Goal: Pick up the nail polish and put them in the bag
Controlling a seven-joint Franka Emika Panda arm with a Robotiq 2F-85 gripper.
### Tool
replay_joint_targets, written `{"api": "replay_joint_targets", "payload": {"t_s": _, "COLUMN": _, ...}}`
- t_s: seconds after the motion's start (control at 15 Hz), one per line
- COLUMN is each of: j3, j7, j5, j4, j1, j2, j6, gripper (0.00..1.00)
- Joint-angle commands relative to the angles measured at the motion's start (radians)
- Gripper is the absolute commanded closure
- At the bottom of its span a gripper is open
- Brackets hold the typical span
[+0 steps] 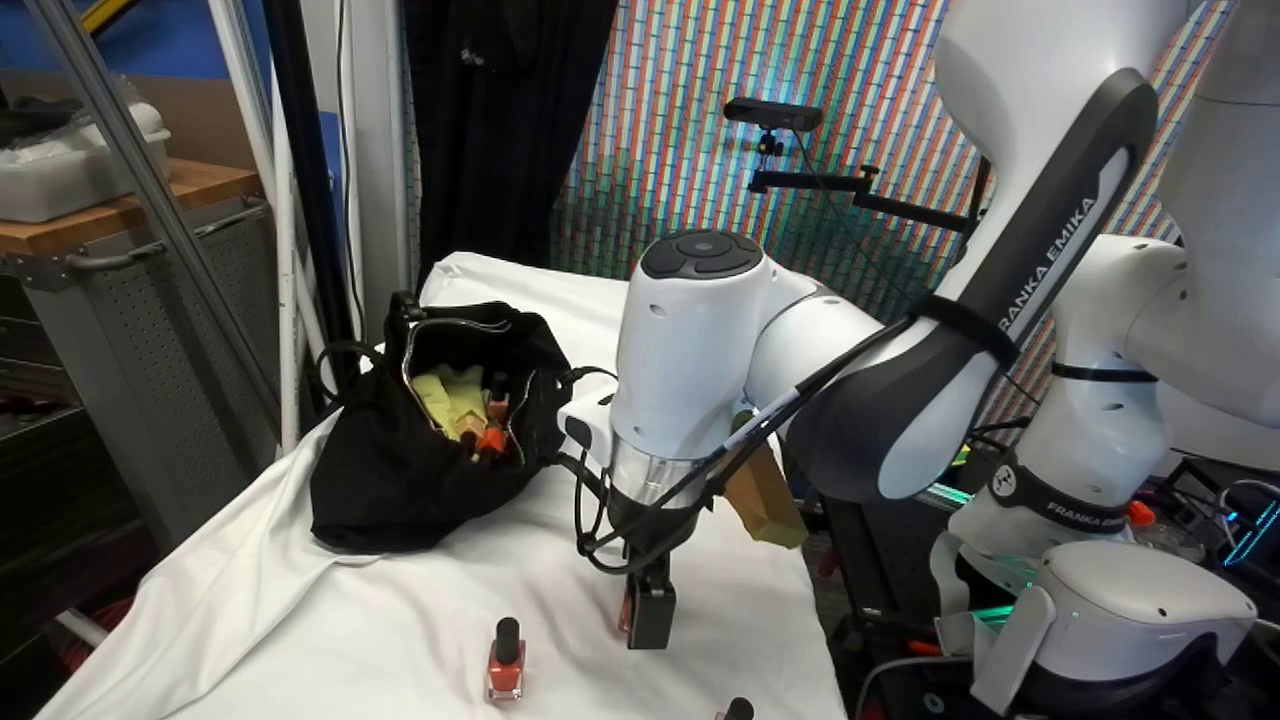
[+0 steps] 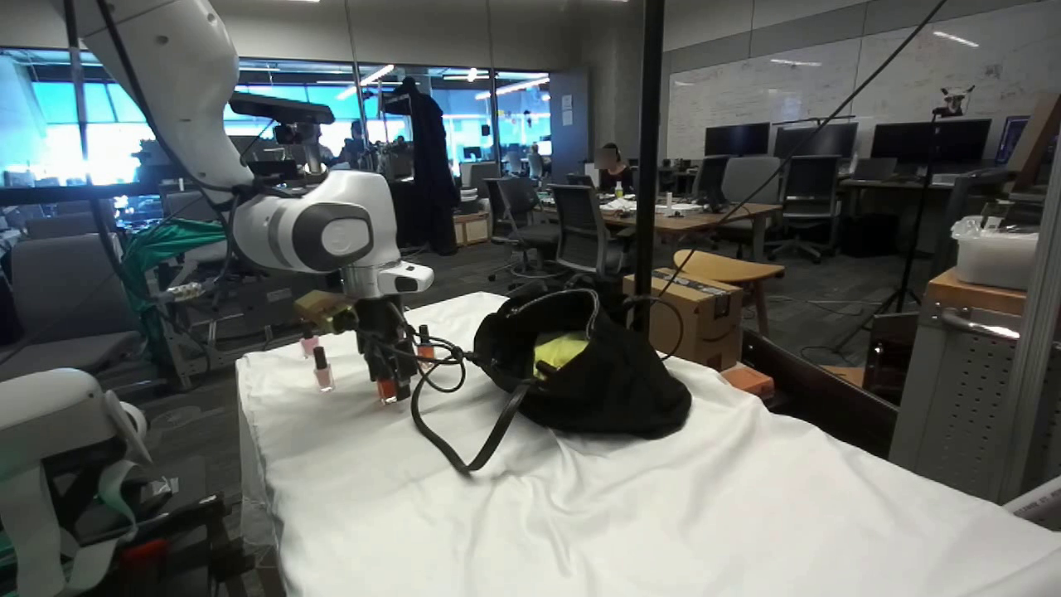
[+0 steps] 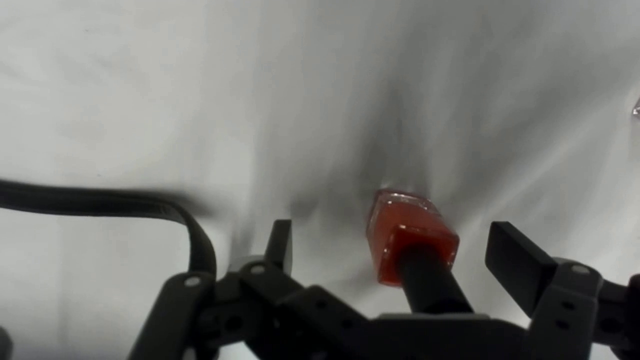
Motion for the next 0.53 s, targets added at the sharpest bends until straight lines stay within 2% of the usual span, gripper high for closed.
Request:
{"api": "replay_joint_targets", "payload": {"t_s": 0.0, "j3": -0.013, "j7": 0.019, "j5": -0.009, "j4": -0.006, "j1": 0.011, "j2": 0.007, "j6": 0.032, "gripper": 0.0}}
{"api": "replay_joint_targets", "payload": {"t_s": 0.47, "j3": -0.016, "j7": 0.024, "j5": -0.012, "j4": -0.003, "j1": 0.012, "j2": 0.013, "j6": 0.033, "gripper": 0.0}}
